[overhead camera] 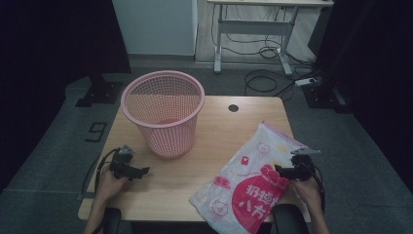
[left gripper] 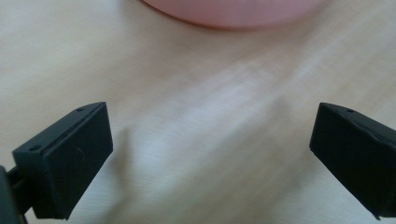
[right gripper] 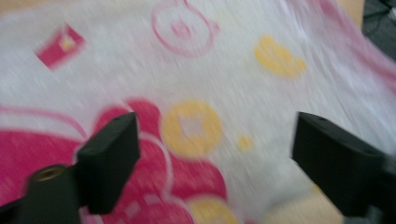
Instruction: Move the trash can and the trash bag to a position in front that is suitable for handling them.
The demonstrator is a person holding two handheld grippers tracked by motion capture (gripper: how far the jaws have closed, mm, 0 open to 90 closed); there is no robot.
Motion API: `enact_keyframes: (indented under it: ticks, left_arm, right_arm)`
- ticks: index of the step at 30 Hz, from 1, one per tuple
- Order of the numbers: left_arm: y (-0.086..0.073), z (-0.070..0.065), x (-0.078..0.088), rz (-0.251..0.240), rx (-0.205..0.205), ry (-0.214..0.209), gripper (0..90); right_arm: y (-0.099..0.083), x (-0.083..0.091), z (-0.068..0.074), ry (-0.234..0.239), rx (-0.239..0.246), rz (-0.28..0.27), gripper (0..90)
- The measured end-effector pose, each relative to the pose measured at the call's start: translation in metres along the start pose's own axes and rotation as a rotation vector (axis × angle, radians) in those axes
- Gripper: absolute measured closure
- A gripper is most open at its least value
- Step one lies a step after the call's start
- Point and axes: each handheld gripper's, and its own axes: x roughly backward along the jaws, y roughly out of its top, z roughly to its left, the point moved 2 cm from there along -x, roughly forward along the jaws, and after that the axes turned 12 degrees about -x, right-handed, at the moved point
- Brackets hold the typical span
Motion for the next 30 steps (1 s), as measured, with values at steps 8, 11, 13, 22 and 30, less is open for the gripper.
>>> enact_keyframes:
  ticks: [8, 11, 13, 22, 30]
  left_arm:
    - [0.029, 0.040, 0.015, -0.027, 0.006, 0.114, 0.0]
    - [0.042, 0.054, 0.018, -0.035, 0.020, 0.151, 0.0]
    - [0.049, 0.063, 0.019, -0.040, 0.032, 0.178, 0.0]
    - [0.085, 0.095, 0.016, -0.023, 0.025, 0.251, 0.0]
    - [0.105, 0.094, 0.002, -0.053, 0.001, 0.263, 0.0]
  right_arm:
    - [0.023, -0.010, 0.023, 0.048, 0.036, -0.031, 0.0]
    - [0.030, -0.014, 0.032, 0.068, 0.057, -0.030, 0.0]
    - [0.035, -0.017, 0.037, 0.078, 0.068, -0.026, 0.0]
    - [0.050, -0.028, 0.055, 0.089, 0.081, -0.033, 0.0]
    - [0.065, -0.038, 0.065, 0.092, 0.104, -0.028, 0.0]
